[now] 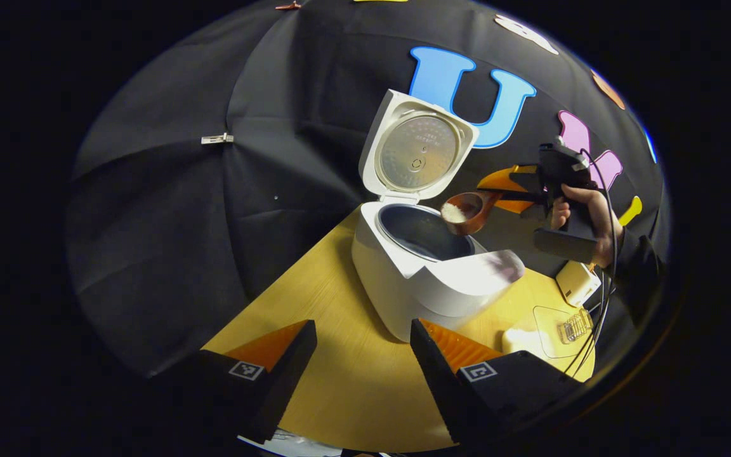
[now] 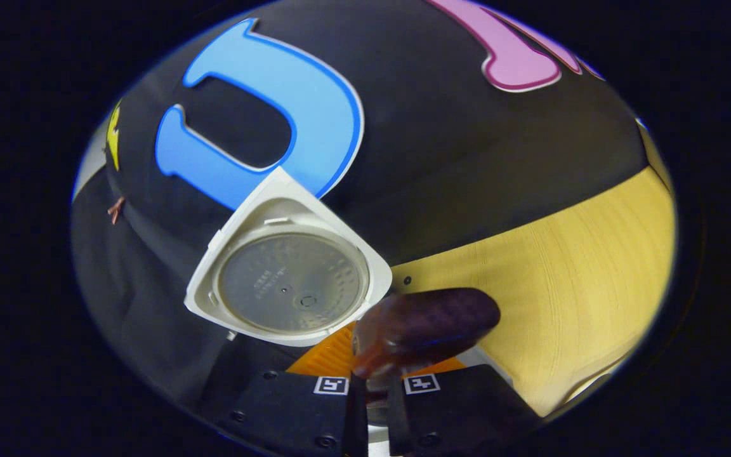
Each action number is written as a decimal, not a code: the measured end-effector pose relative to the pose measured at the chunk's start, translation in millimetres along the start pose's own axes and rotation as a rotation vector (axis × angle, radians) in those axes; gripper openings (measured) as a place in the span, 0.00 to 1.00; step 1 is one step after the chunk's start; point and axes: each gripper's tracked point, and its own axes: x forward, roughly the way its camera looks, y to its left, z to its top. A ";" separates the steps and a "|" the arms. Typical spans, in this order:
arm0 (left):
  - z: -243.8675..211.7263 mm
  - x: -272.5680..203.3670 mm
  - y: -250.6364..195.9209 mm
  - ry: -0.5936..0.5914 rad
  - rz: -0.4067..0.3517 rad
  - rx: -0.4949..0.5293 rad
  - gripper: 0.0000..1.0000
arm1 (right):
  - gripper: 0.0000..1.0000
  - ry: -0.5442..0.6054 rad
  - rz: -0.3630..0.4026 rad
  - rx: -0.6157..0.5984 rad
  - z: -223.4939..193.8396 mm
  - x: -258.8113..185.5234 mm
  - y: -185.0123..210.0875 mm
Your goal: Close the left gripper, press the button to open the rice cooker; take a wooden spoon from the chopstick holder with the right hand, scoop a spoonful of rice and pour it into the rice cooker, then put the wooden spoon back into the chopstick holder.
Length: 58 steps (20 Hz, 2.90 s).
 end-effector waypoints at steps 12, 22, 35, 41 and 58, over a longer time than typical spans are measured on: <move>-9.3 14.1 -2.8 -0.015 -0.040 0.000 0.96 | 0.17 -0.083 -0.006 -0.699 -29.8 10.9 24.3; -3.7 16.1 10.5 -0.088 -0.049 -0.061 0.92 | 0.17 -0.115 0.078 -0.910 -28.1 -19.5 59.1; 49.2 -30.8 -32.8 -0.194 -0.098 0.006 0.96 | 0.17 -0.249 0.043 -0.709 48.1 -121.6 71.7; 79.1 -35.2 -106.3 -0.242 -0.175 0.083 0.96 | 0.17 -0.357 -0.085 -0.616 126.1 -207.6 0.0; 67.8 -18.9 -261.1 -0.225 -0.154 0.161 0.96 | 0.17 -0.366 -0.479 -0.231 184.6 -379.4 -362.7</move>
